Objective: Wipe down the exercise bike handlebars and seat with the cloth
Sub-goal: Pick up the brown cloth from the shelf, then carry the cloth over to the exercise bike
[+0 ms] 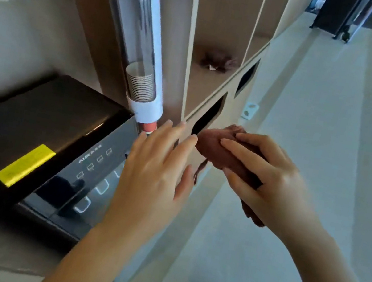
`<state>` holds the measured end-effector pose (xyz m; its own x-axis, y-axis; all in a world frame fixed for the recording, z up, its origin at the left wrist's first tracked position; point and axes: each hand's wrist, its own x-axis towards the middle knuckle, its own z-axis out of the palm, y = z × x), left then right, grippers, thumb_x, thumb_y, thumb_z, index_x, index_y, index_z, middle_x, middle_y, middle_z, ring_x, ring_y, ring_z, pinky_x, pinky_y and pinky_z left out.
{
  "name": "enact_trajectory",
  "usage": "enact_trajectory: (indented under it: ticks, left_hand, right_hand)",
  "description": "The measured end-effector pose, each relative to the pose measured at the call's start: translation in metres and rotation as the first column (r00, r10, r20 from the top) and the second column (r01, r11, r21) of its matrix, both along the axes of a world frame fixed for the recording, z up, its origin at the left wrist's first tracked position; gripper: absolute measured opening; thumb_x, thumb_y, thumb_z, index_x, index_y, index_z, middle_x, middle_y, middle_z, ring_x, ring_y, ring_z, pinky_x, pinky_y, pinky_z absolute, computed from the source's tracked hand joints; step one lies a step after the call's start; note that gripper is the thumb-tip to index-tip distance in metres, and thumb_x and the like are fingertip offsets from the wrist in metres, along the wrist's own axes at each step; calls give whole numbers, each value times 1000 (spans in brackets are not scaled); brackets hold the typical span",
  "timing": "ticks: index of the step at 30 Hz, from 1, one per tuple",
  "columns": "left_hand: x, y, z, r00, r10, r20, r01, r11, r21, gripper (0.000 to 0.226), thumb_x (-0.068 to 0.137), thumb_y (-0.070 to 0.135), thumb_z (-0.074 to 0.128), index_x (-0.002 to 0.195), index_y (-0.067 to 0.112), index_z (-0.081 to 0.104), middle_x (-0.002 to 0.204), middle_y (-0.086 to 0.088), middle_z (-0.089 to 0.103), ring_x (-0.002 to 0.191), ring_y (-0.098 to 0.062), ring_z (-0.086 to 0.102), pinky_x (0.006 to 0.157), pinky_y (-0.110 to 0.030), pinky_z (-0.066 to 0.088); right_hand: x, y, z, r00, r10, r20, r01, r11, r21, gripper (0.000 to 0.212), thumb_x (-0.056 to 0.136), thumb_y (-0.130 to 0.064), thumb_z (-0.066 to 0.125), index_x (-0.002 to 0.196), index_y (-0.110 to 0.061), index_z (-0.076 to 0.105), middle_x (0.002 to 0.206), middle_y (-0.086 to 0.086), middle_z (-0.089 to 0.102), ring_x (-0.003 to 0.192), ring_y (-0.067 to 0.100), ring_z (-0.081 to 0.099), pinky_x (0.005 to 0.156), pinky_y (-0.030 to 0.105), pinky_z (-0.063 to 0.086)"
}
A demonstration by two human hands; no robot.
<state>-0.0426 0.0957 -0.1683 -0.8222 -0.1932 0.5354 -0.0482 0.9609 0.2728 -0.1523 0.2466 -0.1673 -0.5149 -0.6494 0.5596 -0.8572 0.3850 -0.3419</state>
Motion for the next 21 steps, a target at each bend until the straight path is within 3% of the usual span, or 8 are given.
enact_trajectory:
  ticks: [9,12,16,21]
  left_hand:
    - [-97,124,-22,930,-353,105,349,936,53,36,85,15,55,118,3,54,126,-18,54,120,-34,46,99,-52,34]
    - [-130,187,-25,866,-485,122,480,875,69,36,84,11,60,118,2,55,126,-19,54,119,-35,46,98,-54,36]
    - [-161,283,-30,753,-644,136,640,764,77,37,82,13,54,117,1,55,124,-20,55,118,-36,48,97,-53,37]
    - [-178,392,-36,604,-781,158,782,619,68,38,82,15,53,118,2,56,124,-19,56,118,-35,49,97,-52,35]
  right_hand:
    - [-23,153,-23,904,-424,61,425,905,-2,35,84,-31,55,115,-17,64,114,10,62,93,32,62,72,44,54]
    - [-26,220,-30,814,-575,81,576,817,8,34,83,-27,59,115,-17,64,114,10,62,95,30,61,74,43,53]
    - [-21,308,-35,687,-714,138,720,694,8,37,86,-32,49,116,-16,64,114,11,62,95,32,60,76,47,51]
    - [0,400,-38,463,-874,147,883,469,4,34,82,-26,57,114,-17,65,114,10,62,95,34,60,75,48,51]
